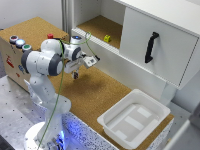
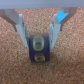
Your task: Grasp the purple block and rotate it left
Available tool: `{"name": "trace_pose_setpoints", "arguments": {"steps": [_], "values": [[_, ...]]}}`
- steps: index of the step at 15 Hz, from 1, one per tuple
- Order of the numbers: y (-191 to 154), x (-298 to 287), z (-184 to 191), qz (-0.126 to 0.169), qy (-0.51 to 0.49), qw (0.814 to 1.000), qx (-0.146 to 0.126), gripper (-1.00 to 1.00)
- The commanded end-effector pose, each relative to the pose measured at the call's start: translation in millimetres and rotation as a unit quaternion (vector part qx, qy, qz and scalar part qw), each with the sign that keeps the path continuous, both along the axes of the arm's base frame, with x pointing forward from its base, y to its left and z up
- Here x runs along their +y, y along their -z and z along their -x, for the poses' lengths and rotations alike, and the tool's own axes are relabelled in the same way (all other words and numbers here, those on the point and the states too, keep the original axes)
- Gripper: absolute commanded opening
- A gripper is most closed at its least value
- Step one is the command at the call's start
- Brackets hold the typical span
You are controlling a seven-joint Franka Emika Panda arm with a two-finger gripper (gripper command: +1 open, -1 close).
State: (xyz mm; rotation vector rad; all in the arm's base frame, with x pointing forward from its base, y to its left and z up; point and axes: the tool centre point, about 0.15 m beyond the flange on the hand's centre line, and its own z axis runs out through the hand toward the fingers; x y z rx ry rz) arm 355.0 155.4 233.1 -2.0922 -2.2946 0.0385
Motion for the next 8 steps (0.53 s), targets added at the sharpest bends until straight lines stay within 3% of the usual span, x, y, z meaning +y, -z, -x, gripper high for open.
{"name": "trace_pose_setpoints", "arguments": {"steps": [1, 4, 8], "values": [[-22.3, -17.7, 22.1, -0.054, 0.015, 0.997, -0.050, 1.00], [-45.7, -29.1, 22.3, -0.065, 0.044, 0.996, -0.031, 1.00], [-45.7, -29.1, 22.3, -0.065, 0.044, 0.996, -0.031, 1.00]]}}
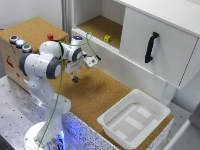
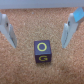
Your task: Grasp the purple block and rotate it left
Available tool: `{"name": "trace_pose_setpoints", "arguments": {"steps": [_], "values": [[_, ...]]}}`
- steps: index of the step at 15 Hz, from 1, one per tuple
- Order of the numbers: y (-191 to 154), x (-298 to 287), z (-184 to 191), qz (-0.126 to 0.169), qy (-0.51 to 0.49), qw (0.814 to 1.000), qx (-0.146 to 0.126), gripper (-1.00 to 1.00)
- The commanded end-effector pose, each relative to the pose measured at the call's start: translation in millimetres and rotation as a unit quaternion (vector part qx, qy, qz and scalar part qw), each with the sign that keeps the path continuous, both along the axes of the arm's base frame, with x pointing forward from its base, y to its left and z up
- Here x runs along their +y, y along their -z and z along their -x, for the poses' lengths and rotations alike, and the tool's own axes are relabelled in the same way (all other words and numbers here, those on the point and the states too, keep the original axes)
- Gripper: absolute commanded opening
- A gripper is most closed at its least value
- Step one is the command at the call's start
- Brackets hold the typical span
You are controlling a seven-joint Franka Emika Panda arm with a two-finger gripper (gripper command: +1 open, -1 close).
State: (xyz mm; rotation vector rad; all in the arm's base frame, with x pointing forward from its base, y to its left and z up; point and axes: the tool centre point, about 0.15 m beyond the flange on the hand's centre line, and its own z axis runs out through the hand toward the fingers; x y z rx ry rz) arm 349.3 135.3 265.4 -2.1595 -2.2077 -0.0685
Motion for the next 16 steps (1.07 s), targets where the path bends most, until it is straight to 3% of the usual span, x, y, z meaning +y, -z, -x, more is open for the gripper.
{"name": "trace_pose_setpoints", "arguments": {"steps": [1, 9, 10, 14, 16], "values": [[-13.3, -9.0, 16.6, -0.034, 0.008, 0.999, -0.015, 1.00], [-13.3, -9.0, 16.6, -0.034, 0.008, 0.999, -0.015, 1.00], [-18.2, -4.3, 11.6, -0.020, 0.014, 1.000, -0.007, 1.00], [-39.8, 23.7, 47.1, -0.017, 0.107, 0.994, -0.017, 1.00], [-41.0, 38.3, 76.0, -0.018, 0.177, 0.984, -0.007, 1.00]]}}
